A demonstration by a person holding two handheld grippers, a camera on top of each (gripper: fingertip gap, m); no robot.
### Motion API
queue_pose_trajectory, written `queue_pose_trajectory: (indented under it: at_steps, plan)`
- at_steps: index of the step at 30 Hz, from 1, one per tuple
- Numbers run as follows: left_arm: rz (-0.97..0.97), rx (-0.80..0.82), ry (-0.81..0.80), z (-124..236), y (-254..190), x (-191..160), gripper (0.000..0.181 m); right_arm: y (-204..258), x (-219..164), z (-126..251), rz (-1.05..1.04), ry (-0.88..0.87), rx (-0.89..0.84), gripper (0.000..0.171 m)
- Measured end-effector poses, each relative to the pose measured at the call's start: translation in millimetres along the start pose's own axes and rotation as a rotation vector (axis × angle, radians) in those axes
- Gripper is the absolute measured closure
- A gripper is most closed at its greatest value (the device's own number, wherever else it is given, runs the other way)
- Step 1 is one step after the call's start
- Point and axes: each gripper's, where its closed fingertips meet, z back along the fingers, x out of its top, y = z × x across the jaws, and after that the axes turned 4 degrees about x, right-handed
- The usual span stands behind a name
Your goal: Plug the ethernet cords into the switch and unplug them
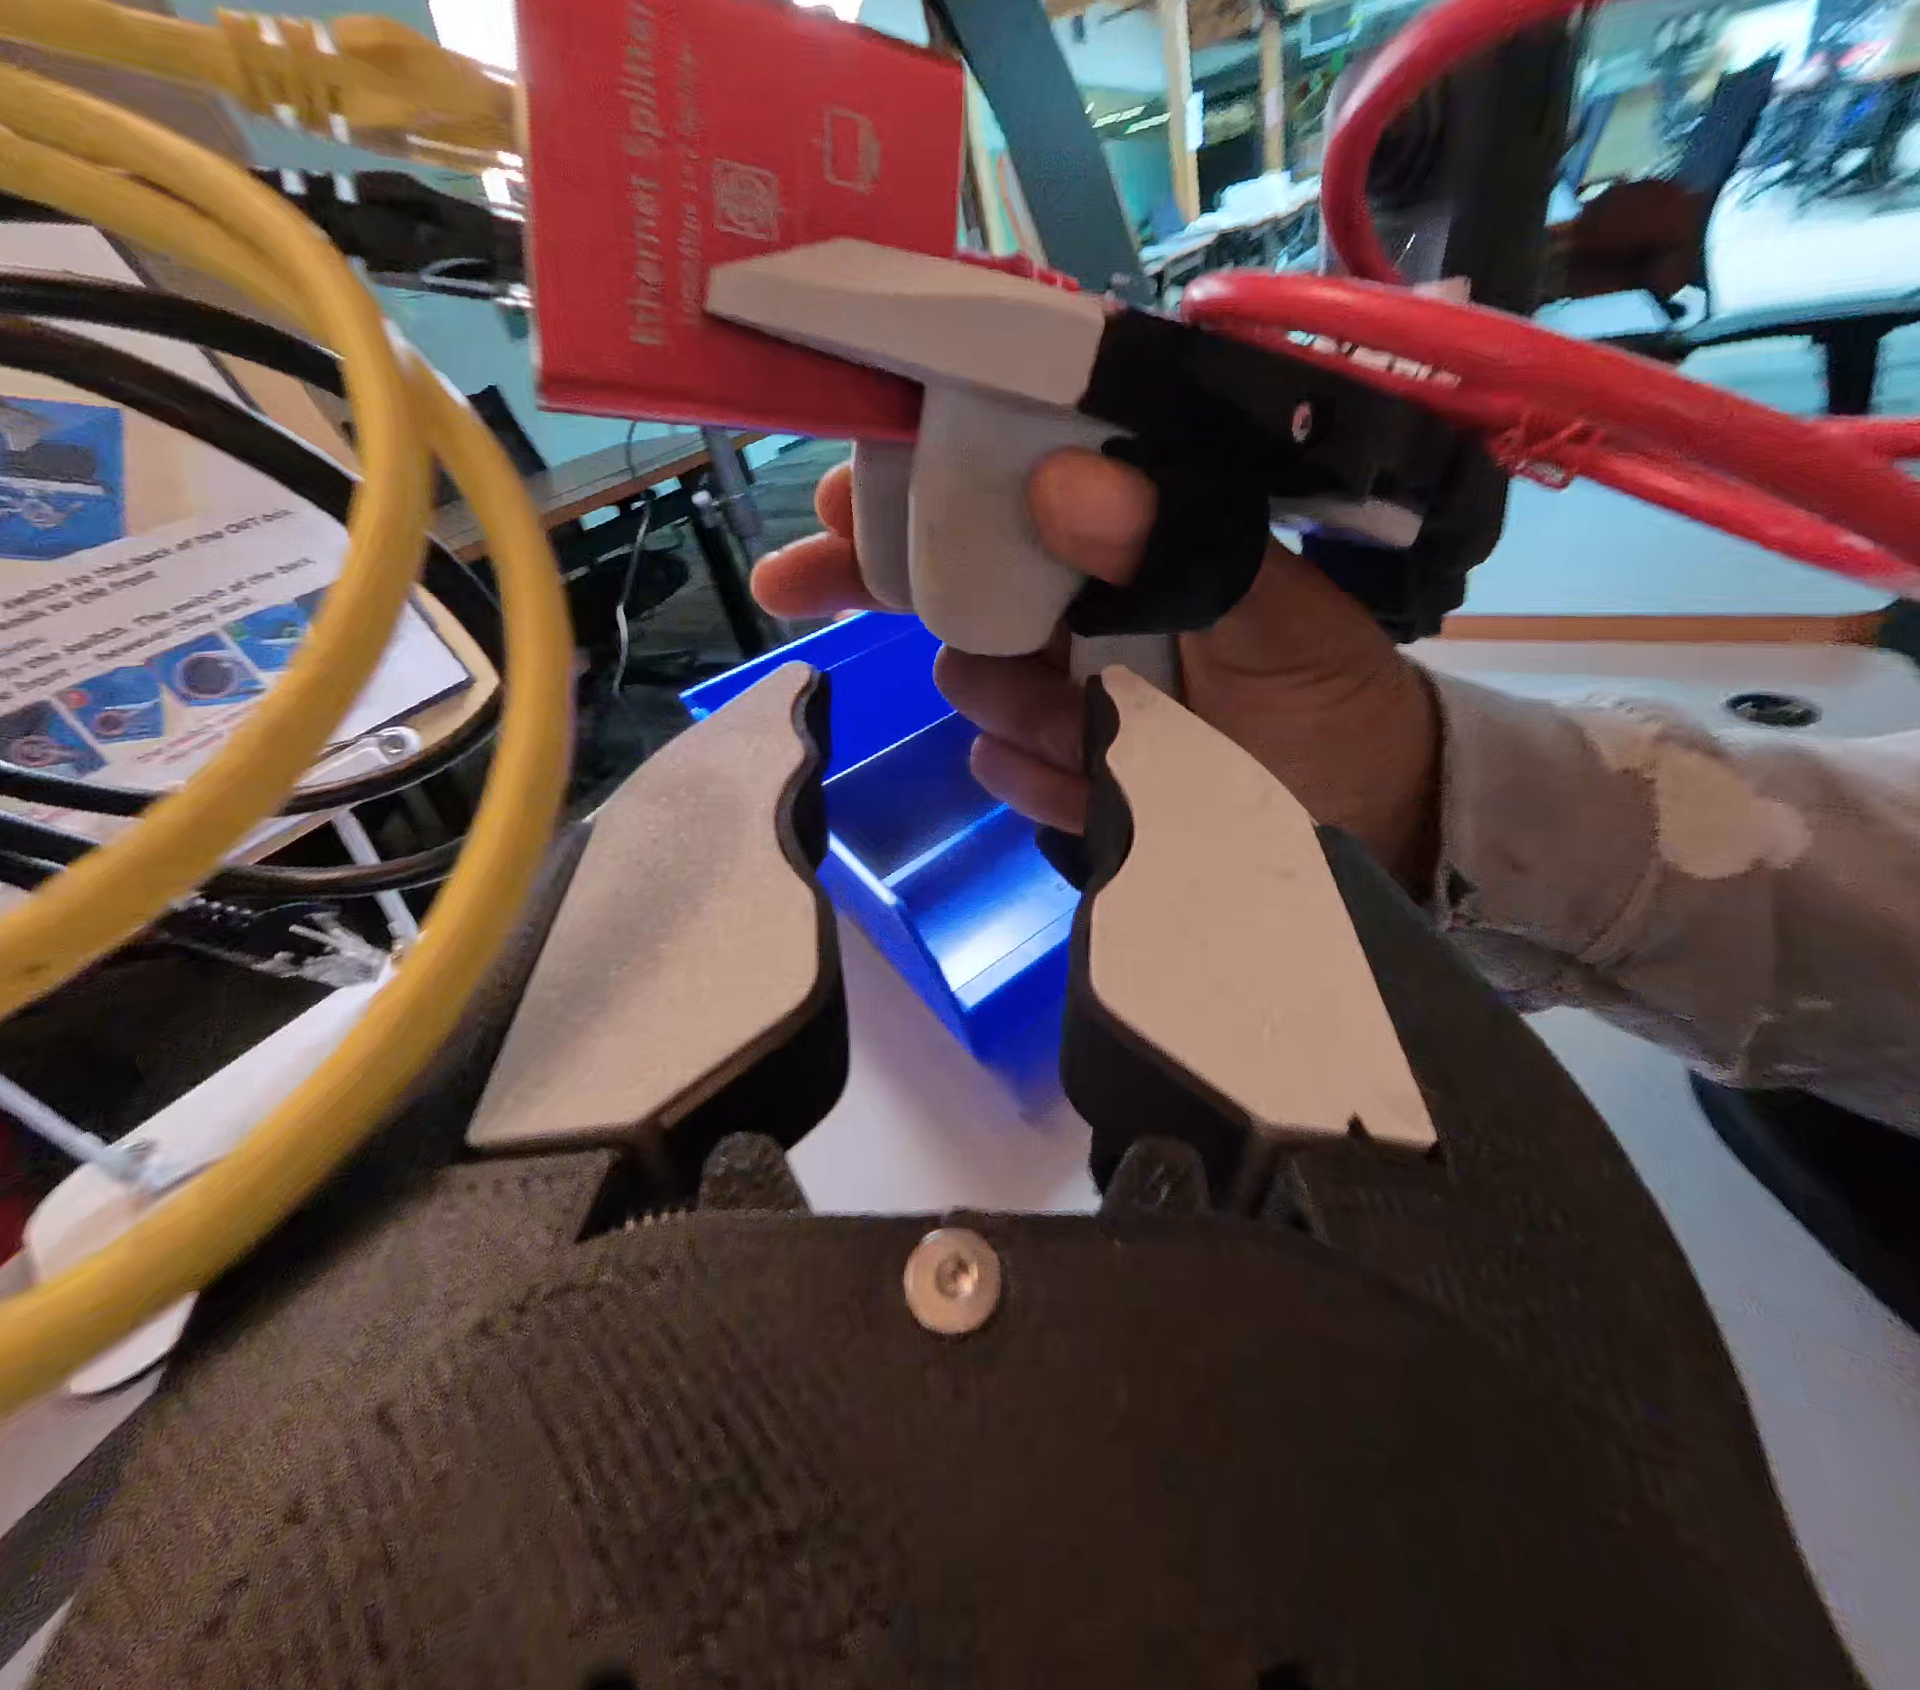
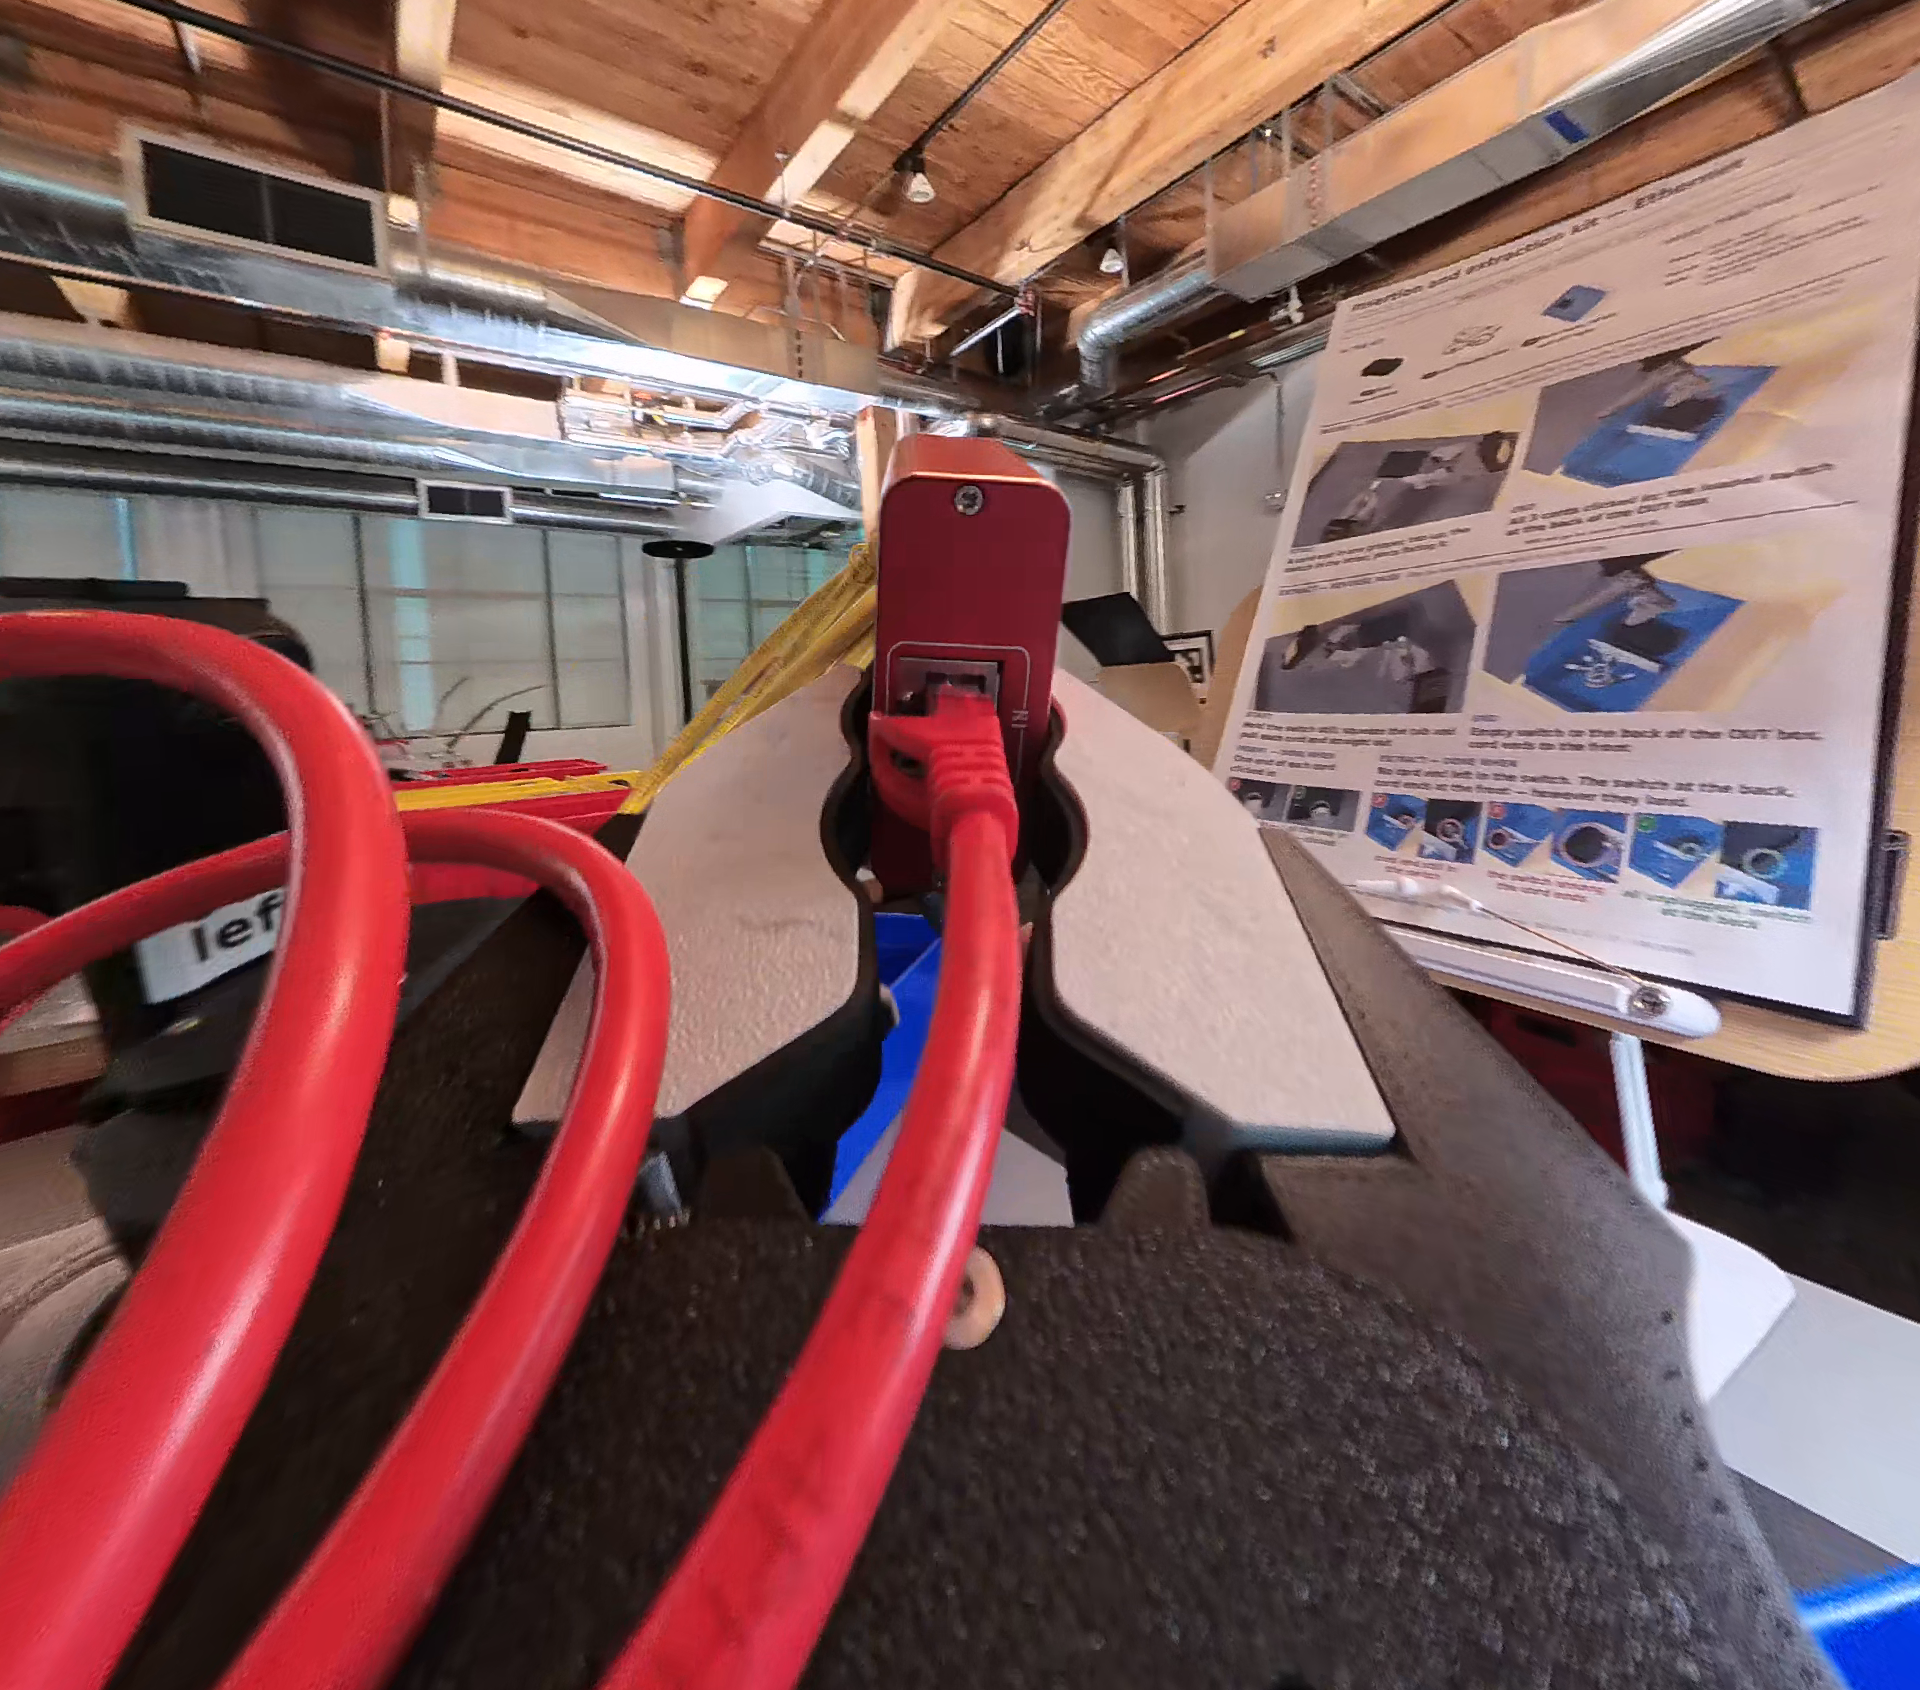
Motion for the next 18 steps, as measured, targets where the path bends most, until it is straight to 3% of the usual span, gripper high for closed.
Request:
queue_pose_trajectory:
  at_steps: [3,7,9,13,18]
  plan:
    - [-0.036,0.042,0.013,-0.7,3.2,-1.7,0.133,4.7,-2.7,-2.5,0.057,0.034,-0.004,0.145]
    - [-0.382,0.215,0.051,7.3,11.2,10.1,0.136,3.5,-7.3,-4.2,0.099,0.070,-0.045,0.144]
    - [-0.289,0.165,0.061,5.0,6.8,8.0,0.142,0.9,-5.8,-3.0,0.073,0.052,-0.048,0.144]
    - [-0.051,0.083,0.044,9.1,24.3,9.8,0.134,0.5,-10.5,-3.5,0.041,0.079,-0.012,0.145]
    - [0.326,-0.103,-0.009,19.1,37.7,22.1,0.135,19.9,-19.8,-8.3,-0.005,0.105,0.147,0.145]
